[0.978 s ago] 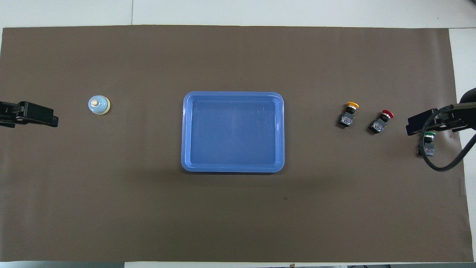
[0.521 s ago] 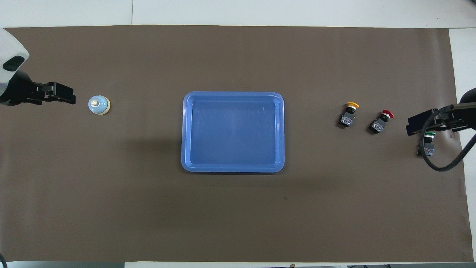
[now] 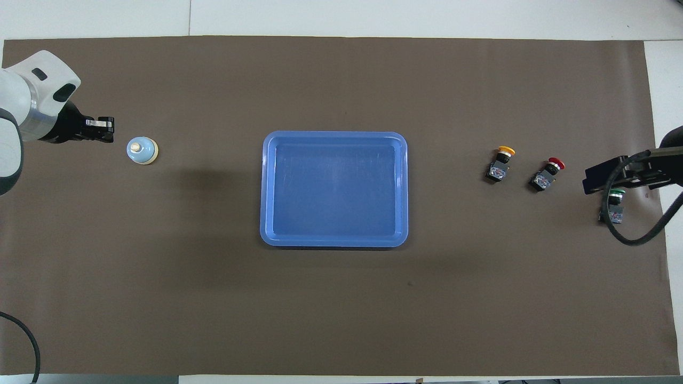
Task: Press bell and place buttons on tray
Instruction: 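Move the left gripper over the silver bell and press down on it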
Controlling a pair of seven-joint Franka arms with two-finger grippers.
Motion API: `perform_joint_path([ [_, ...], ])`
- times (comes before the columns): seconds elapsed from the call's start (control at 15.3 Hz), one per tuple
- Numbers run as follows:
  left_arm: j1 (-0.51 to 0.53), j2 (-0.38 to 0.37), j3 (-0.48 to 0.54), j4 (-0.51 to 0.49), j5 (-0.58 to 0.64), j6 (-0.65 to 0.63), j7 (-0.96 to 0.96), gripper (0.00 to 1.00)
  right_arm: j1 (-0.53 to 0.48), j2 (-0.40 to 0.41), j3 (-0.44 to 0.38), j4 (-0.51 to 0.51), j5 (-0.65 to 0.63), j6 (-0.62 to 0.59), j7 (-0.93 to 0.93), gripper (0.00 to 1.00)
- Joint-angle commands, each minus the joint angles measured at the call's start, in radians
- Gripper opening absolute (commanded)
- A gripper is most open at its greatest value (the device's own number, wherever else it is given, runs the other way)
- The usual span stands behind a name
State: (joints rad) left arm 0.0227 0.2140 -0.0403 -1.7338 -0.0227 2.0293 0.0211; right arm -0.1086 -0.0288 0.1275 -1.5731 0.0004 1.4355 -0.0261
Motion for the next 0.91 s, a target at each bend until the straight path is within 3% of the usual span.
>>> perform_joint_path([
  [0.0,0.02,0.031,-0.001,0.017,0.013,0.034,-0.006,0.0,-0.014,-0.005,0.006,-0.004,0.016,-0.01,-0.023,1.0],
  [0.59,0.011,0.185,-0.001,0.103,0.027,0.031,-0.006,0.0,-0.014,-0.005,0.006,-0.004,0.016,-0.01,-0.023,1.0],
  [0.85,0.014,0.202,-0.001,0.103,0.029,0.042,-0.006,0.0,-0.014,-0.005,0.006,-0.004,0.016,-0.01,-0.023,1.0],
])
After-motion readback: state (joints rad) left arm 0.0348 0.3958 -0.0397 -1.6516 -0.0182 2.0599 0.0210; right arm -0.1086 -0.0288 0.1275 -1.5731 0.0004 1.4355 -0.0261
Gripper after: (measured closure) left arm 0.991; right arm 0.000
